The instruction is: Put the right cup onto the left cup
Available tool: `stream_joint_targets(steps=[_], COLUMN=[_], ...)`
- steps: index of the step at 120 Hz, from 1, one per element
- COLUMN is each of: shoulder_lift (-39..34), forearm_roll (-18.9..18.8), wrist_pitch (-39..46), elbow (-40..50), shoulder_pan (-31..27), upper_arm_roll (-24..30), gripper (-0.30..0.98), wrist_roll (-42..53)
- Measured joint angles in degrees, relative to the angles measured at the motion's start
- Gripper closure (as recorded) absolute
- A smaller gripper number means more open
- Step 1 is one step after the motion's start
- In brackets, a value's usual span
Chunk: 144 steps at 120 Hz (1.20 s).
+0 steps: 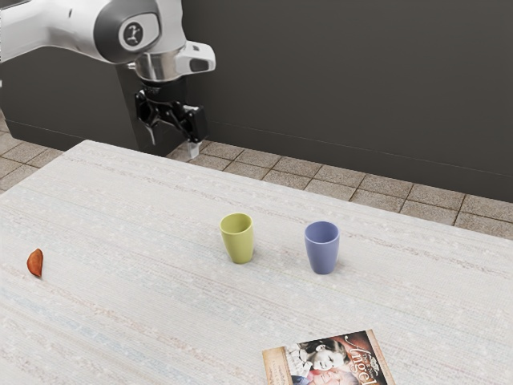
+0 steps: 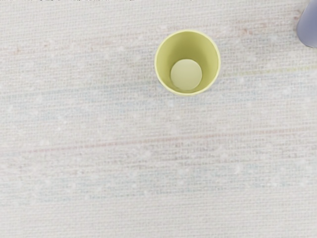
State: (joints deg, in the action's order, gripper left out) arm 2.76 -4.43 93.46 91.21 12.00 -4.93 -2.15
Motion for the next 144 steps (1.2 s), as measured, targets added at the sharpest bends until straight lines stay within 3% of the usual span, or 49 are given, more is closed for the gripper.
stream_joint_targets(steps=[95, 144], shoulder_lift=[10.7, 22.0], forearm_roll=[2.9, 4.4], wrist_pitch=[10.0, 14.0], elbow=[-0.9, -10.2], shoulder_pan=[5.0, 6.4], upper_arm_roll=[2.0, 3.9], gripper=[0.0, 0.0], wrist_roll=[-0.6, -0.8])
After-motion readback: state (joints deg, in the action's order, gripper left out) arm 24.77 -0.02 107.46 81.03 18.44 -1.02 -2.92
